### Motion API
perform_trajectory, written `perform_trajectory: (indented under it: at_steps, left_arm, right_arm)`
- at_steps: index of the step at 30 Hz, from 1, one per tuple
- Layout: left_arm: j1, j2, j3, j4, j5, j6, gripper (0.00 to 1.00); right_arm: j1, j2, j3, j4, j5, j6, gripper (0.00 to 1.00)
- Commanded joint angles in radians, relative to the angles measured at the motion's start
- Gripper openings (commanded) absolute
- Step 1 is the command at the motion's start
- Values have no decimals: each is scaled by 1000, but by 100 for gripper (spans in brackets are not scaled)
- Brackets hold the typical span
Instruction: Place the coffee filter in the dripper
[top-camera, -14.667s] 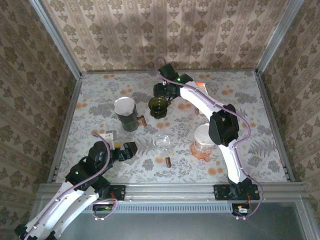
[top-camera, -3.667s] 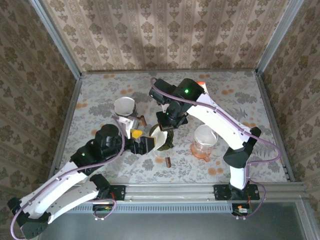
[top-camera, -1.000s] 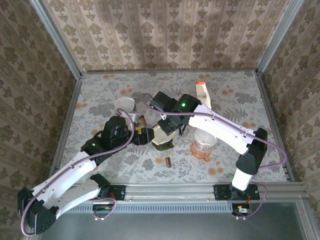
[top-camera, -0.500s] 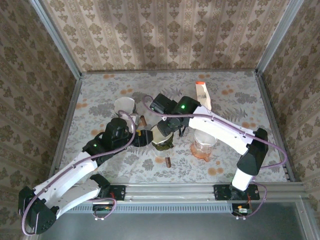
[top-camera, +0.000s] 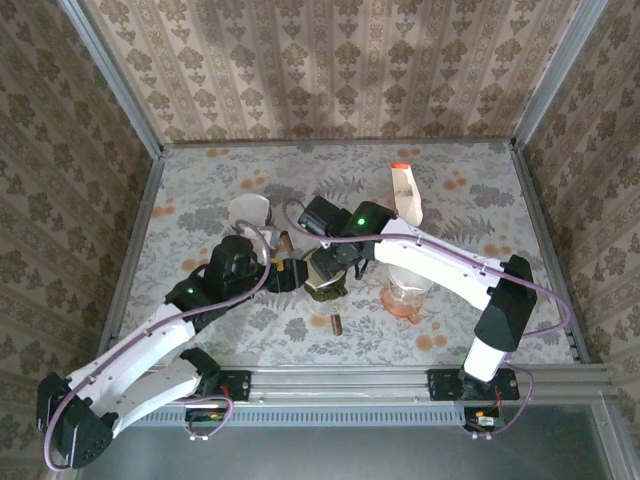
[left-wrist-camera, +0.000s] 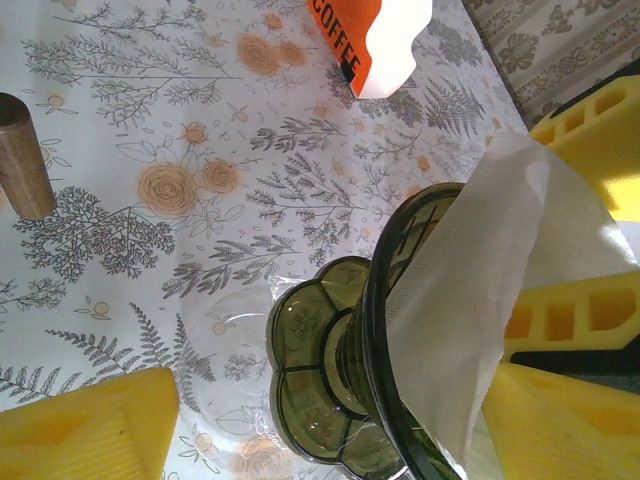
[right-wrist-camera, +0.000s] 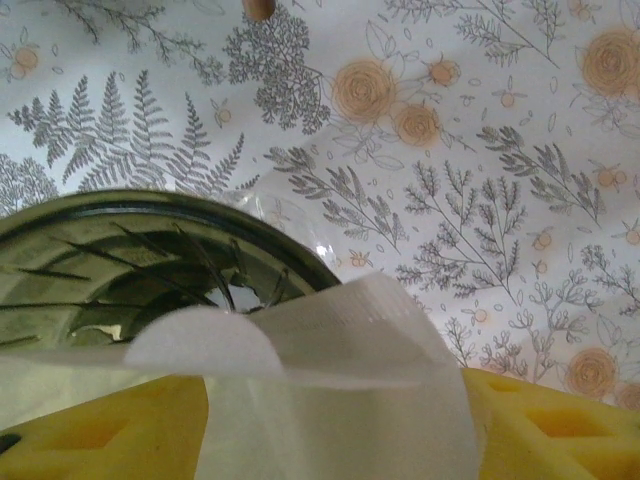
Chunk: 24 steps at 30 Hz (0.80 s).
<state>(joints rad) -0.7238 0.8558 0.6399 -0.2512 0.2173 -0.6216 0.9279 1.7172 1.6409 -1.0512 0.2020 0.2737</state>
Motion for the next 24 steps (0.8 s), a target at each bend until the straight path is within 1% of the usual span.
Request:
perform_trajectory:
  at_steps: [1, 6, 24]
  left_arm:
    - [8, 5, -14, 25, 14, -15, 82]
    - [9, 4, -20, 26, 19, -17, 83]
    - [12, 5, -31, 37, 33, -26, 84]
  right_arm:
    - [6, 24, -13, 17, 3, 26, 66]
    - [6, 45, -32, 24, 23, 29, 67]
    - [5, 59, -121, 88, 33, 53, 67]
